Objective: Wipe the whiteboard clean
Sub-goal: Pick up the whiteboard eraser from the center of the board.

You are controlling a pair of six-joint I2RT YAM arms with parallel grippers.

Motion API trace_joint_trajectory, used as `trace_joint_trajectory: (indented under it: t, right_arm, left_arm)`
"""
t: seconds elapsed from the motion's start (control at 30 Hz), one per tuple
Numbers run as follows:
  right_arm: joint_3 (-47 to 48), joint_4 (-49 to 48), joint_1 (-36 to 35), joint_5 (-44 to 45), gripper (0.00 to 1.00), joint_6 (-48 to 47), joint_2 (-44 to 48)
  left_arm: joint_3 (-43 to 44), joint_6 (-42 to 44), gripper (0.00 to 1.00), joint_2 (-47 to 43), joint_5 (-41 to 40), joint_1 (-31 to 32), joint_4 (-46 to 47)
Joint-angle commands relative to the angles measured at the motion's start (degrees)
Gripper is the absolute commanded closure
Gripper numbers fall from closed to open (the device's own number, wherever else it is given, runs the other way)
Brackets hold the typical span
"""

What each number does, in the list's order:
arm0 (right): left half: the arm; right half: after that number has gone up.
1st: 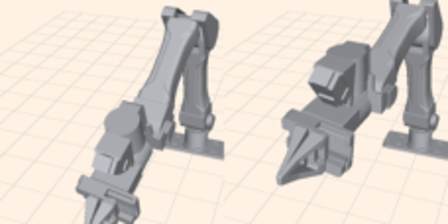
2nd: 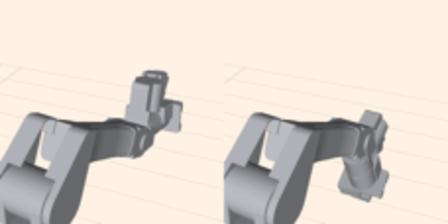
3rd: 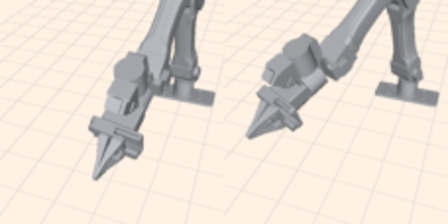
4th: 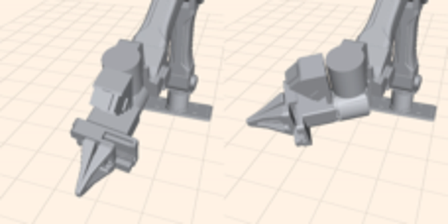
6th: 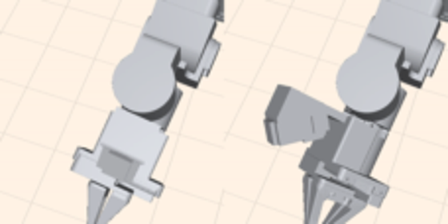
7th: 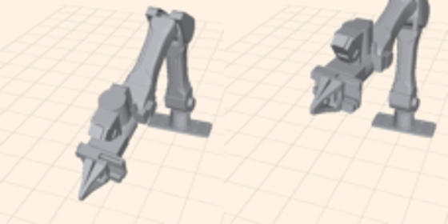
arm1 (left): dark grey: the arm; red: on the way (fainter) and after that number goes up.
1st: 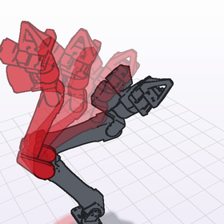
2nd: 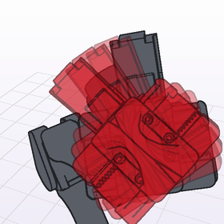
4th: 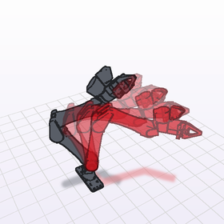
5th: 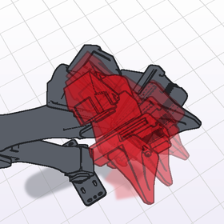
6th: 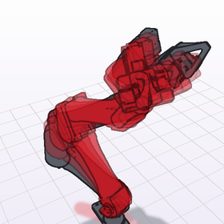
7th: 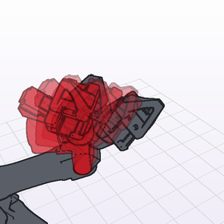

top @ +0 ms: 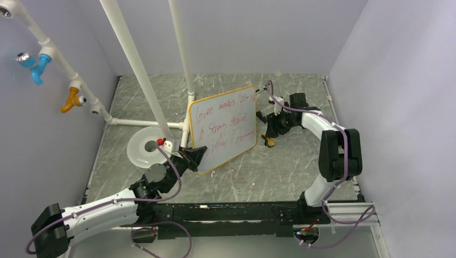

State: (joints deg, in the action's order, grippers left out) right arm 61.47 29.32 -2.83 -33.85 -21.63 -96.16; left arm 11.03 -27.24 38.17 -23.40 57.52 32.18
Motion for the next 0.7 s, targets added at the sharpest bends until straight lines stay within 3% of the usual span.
trace_joint_trajectory:
  t: [0.0,0.4,0.6,0.67]
  right_arm:
    - [0.57,-3.57,-2.23,4.30,0.48,4.40,-3.13]
    - [1.37,-4.64,-4.48,9.55,0.67,5.93,-6.61]
    - [1.65,-3.90,-4.15,8.35,1.00,4.93,-6.23]
    - [1.28,-2.77,-2.96,5.89,1.00,3.56,-4.62]
  left_arm:
    - [-3.34,4.77,1.00,-1.59,-2.43,-0.21,-11.33]
    - [-6.89,2.82,1.00,-5.48,0.60,-0.21,-10.10]
    - [-8.12,-0.21,1.00,-2.57,3.47,-0.21,-5.26]
    - [-9.01,-2.13,1.00,-0.09,5.01,-0.17,-1.60]
